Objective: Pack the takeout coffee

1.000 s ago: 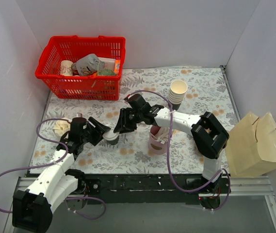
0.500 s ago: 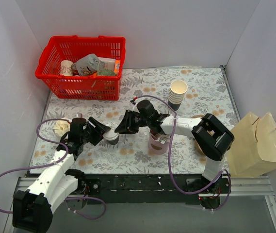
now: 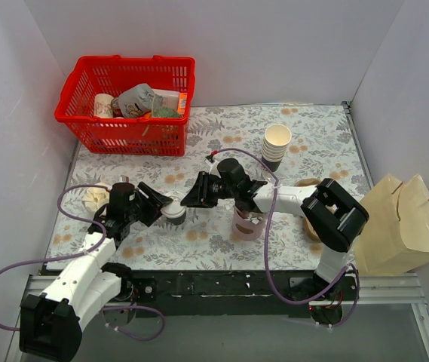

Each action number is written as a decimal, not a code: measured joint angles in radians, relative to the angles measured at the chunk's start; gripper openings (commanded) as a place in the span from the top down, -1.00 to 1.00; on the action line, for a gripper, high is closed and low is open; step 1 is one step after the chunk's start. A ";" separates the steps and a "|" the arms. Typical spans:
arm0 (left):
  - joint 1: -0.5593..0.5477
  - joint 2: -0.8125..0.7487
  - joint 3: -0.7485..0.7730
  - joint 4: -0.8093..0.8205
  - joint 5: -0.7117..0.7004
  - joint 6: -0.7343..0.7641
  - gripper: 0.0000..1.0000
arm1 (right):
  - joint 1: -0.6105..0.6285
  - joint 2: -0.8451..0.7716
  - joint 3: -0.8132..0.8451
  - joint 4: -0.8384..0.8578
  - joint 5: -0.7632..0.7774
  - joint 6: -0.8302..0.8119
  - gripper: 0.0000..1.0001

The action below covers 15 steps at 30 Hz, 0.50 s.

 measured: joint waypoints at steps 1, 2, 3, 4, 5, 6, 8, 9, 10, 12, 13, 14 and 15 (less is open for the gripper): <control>0.000 0.001 0.001 -0.002 0.003 -0.002 -0.13 | 0.001 -0.005 0.000 -0.006 0.009 -0.015 0.97; 0.000 0.003 0.001 -0.002 0.005 -0.003 -0.13 | 0.002 -0.007 0.000 -0.008 0.013 -0.027 0.97; 0.000 0.003 0.001 -0.002 0.005 -0.004 -0.13 | 0.002 -0.008 0.000 -0.008 0.013 -0.035 0.97; 0.000 0.003 0.002 -0.003 0.005 -0.004 -0.13 | 0.002 -0.008 0.000 -0.006 0.010 -0.040 0.97; 0.000 0.003 0.002 -0.003 0.006 -0.004 -0.13 | 0.002 -0.007 0.000 -0.005 0.007 -0.045 0.97; 0.000 0.004 0.002 -0.005 0.006 -0.005 -0.13 | 0.002 -0.006 0.002 -0.005 0.005 -0.049 0.97; 0.000 0.005 0.003 -0.006 0.005 -0.006 -0.13 | 0.002 0.000 0.021 -0.029 -0.004 -0.063 0.89; 0.000 0.005 0.003 -0.006 0.004 -0.007 -0.13 | 0.002 0.004 0.042 -0.061 -0.008 -0.074 0.81; 0.001 0.007 0.003 -0.008 0.002 -0.010 -0.12 | 0.002 0.008 0.069 -0.101 -0.011 -0.091 0.72; 0.004 0.014 0.010 -0.011 0.000 -0.013 -0.12 | 0.002 0.016 0.115 -0.173 -0.010 -0.124 0.60; 0.005 0.019 0.013 -0.013 0.000 -0.014 -0.11 | 0.002 0.019 0.137 -0.210 -0.010 -0.142 0.57; 0.005 0.023 0.016 -0.013 -0.001 -0.014 -0.10 | 0.002 0.019 0.151 -0.237 -0.006 -0.156 0.51; 0.005 0.026 0.018 -0.014 0.000 -0.014 -0.11 | 0.002 0.019 0.159 -0.253 -0.003 -0.164 0.49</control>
